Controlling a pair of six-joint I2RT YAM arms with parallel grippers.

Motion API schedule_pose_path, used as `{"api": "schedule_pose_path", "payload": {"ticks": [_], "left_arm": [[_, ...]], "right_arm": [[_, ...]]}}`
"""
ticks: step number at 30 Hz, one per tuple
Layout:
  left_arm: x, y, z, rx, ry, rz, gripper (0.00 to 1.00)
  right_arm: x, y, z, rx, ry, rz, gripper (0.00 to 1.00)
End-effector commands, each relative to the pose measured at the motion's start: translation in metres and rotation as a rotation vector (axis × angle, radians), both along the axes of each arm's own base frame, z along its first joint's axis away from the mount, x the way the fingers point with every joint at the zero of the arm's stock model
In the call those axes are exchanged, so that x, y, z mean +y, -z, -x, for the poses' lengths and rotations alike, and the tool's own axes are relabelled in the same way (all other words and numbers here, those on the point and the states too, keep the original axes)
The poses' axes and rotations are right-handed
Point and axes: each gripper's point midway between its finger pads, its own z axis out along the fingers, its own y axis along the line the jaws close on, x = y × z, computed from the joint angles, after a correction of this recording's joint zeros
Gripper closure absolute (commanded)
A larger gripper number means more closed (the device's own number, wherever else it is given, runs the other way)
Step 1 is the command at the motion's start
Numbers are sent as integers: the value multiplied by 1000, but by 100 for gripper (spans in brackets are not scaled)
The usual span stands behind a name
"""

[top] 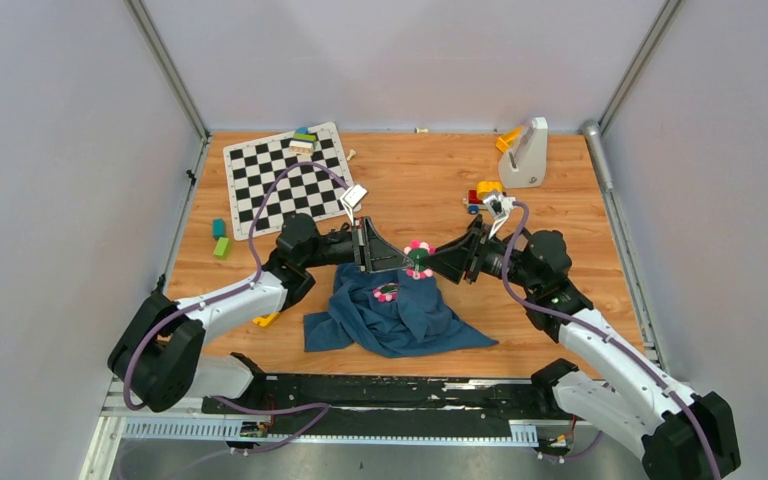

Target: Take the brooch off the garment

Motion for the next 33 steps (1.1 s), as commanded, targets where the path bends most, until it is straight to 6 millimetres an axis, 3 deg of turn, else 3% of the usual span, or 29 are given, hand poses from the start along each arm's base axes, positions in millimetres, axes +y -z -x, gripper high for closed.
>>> {"api": "schedule_pose_path", "payload": {"ticks": [1, 12, 16, 21, 23, 26, 28, 33], "left_arm": [[0, -12, 5, -41, 21, 42, 100], [-1, -10, 4, -36, 26, 43, 100], [-1, -9, 4, -36, 31, 44, 100], [-1, -7, 4, -36, 27, 45, 99], [0, -7, 4, -39, 18, 46, 93], [1, -7, 5, -47, 13, 51, 83], [3, -8, 5, -53, 8, 56, 71], [13, -6, 7, -64, -16, 64, 60]], "right_arm": [[1, -10, 9, 14, -53, -73, 62], [7, -8, 13, 70, -116, -102, 74], [7, -7, 12, 94, -119, -117, 87], [6, -7, 11, 126, -111, -131, 95], [5, -6, 8, 170, -93, -139, 100], [4, -3, 4, 246, -70, -140, 100], [2, 0, 2, 300, -62, -151, 100], [-5, -3, 1, 419, -51, -230, 100]]}}
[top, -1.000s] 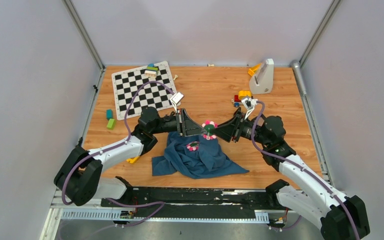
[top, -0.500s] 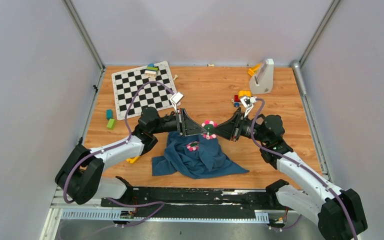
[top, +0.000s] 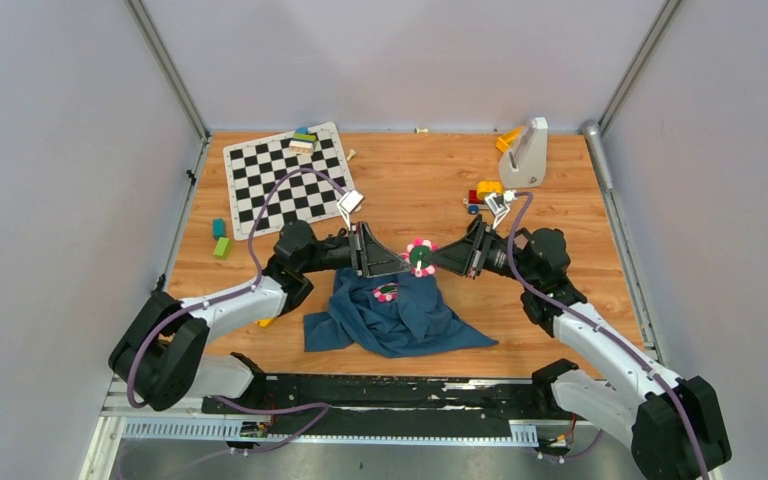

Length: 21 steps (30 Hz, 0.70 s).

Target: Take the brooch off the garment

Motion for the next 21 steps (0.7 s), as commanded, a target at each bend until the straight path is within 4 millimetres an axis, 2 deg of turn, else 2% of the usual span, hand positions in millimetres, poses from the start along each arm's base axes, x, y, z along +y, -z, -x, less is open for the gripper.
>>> {"api": "schedule_pose_path", "payload": {"ticks": [1, 2, 4, 5, 6, 7, 9, 10, 11, 12, 15, 16, 21], "left_arm": [[11, -15, 5, -75, -19, 51, 53], [13, -16, 8, -84, -19, 55, 49], [15, -16, 11, -110, -20, 56, 33], [16, -15, 12, -117, -20, 54, 21], [16, -14, 12, -141, -25, 46, 15], [16, -14, 11, -153, -30, 38, 4], [13, -13, 9, -195, -51, -4, 1], [14, -3, 2, -218, -94, -67, 0], [11, -6, 1, -249, -105, -92, 0], [10, 3, 0, -293, -137, -155, 0], [14, 5, -1, -408, -195, -198, 0], [16, -5, -2, -460, -220, -174, 0], [22, -13, -5, -518, -283, -139, 0]], "right_arm": [[-6, -5, -3, 141, 22, -85, 100], [-7, -5, -4, 172, 25, -101, 100], [-7, -4, -5, 210, 24, -118, 100], [-7, -5, -5, 219, 19, -128, 100], [-6, -3, -5, 236, 10, -131, 100], [-5, -3, -5, 247, 3, -135, 100], [-4, -2, -5, 266, -10, -142, 100], [-3, -2, -4, 275, -17, -146, 100], [-3, -2, -5, 287, -24, -148, 100], [-2, -1, -4, 302, -31, -149, 100], [0, -1, -4, 338, -48, -162, 100], [0, -2, -4, 342, -54, -166, 100], [1, -3, -3, 347, -69, -164, 100]]}}
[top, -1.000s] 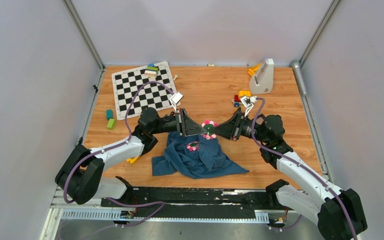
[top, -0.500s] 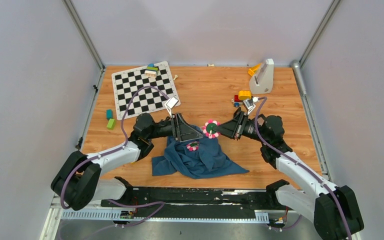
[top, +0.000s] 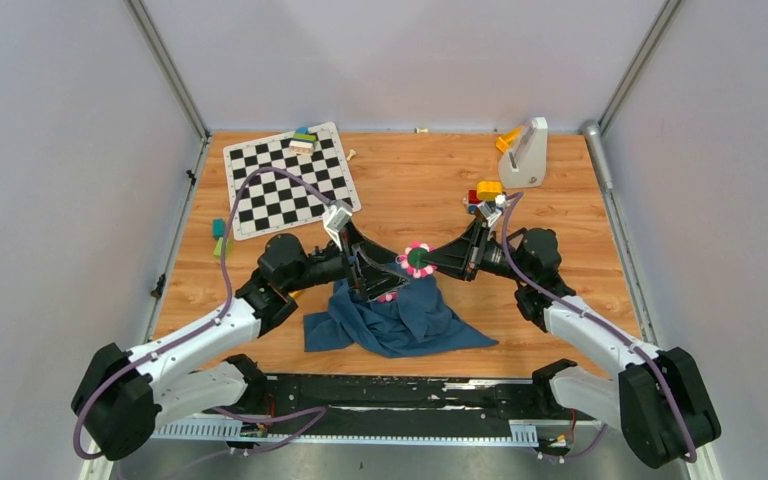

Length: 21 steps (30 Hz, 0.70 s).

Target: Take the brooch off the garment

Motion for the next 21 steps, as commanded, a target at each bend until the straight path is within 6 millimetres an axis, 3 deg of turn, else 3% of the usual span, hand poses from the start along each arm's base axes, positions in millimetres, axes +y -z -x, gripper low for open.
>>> {"api": "schedule_pose_path", "payload": {"ticks": [1, 21], "left_arm": [[5, -2, -14, -118, -87, -14, 0], [-26, -7, -16, -61, -5, -10, 0]], "right_arm": [[0, -18, 2, -40, -22, -42, 100], [8, -9, -3, -46, -20, -9, 100]]}}
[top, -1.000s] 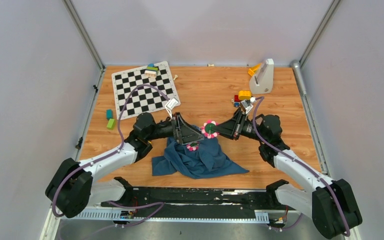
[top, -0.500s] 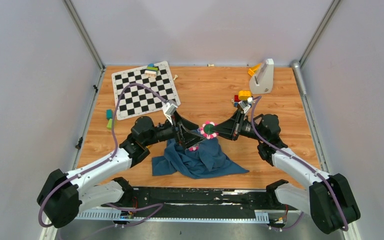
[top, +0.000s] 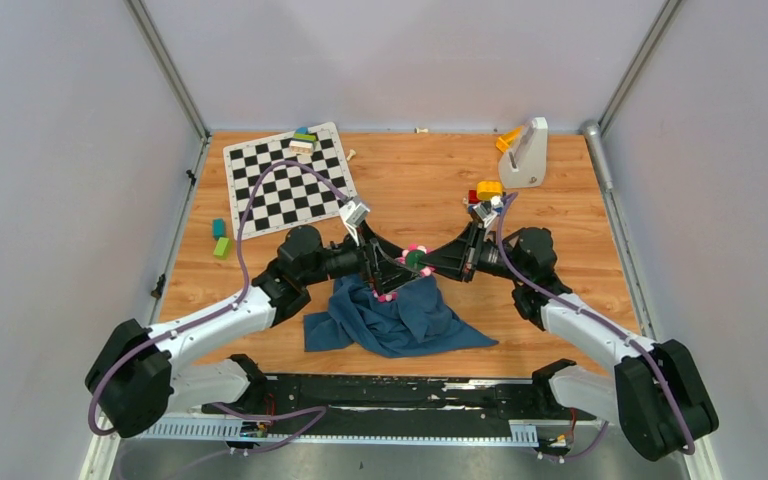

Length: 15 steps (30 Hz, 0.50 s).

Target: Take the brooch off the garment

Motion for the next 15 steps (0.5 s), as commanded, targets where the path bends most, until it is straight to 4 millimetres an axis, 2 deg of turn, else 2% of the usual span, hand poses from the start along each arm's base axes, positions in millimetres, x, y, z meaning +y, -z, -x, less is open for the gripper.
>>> {"api": "schedule_pose_path", "payload": {"ticks": [1, 8, 15], "left_arm": [[-8, -26, 3, -53, 32, 62, 0], [-12, -24, 3, -39, 49, 55, 3], [-12, -29, 6, -46, 60, 81, 20]], "right_arm": [[4, -15, -5, -64, 0, -17, 100], [6, -15, -3, -68, -9, -19, 100], [6, -14, -1, -71, -15, -19, 100]]}}
